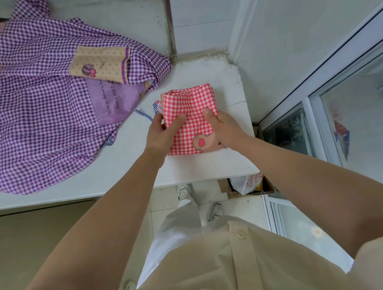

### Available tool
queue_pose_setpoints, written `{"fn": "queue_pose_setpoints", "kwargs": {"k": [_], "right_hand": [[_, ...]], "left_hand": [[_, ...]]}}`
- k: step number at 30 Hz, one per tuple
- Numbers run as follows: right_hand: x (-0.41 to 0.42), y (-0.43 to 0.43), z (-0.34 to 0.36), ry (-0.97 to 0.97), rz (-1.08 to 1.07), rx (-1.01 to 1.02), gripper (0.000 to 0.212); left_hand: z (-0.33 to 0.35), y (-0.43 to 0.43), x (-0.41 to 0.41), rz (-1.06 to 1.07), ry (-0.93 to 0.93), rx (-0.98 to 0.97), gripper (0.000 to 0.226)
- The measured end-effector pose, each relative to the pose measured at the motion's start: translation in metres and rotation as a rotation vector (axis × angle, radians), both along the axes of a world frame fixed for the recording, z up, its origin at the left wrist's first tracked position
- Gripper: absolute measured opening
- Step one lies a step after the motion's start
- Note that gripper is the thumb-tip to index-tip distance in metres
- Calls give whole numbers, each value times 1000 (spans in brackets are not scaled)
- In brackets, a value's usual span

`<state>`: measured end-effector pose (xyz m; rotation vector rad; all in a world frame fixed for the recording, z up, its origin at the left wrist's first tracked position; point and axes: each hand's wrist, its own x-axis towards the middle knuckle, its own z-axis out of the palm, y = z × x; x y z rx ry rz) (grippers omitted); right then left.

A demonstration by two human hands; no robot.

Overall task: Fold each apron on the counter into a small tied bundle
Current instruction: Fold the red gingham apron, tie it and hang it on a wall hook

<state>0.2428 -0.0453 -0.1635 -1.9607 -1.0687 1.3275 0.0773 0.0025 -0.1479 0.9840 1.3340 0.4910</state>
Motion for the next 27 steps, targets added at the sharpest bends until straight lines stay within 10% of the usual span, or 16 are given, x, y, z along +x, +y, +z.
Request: {"fn": "queue_pose_setpoints", "kwargs": {"k": [8, 11, 15, 23, 27], "right_hand": [[-2, 20, -3, -276, 18, -103, 58], [-6, 21, 0, -415, -75, 39, 27], [-21, 27, 11, -722, -61, 304, 61], [-22, 25, -7, -557, 140, -23, 73], [-24, 25, -14, -581, 118, -10, 70]], "left_hand": [[-9, 10, 9, 96, 151, 11, 60], [-14, 11, 11, 81, 228, 53, 59], [-18, 15, 16, 22, 411, 152, 59], [-15, 19, 19, -30, 531, 279, 56], [-7, 16, 7, -40, 672, 878, 50]]}}
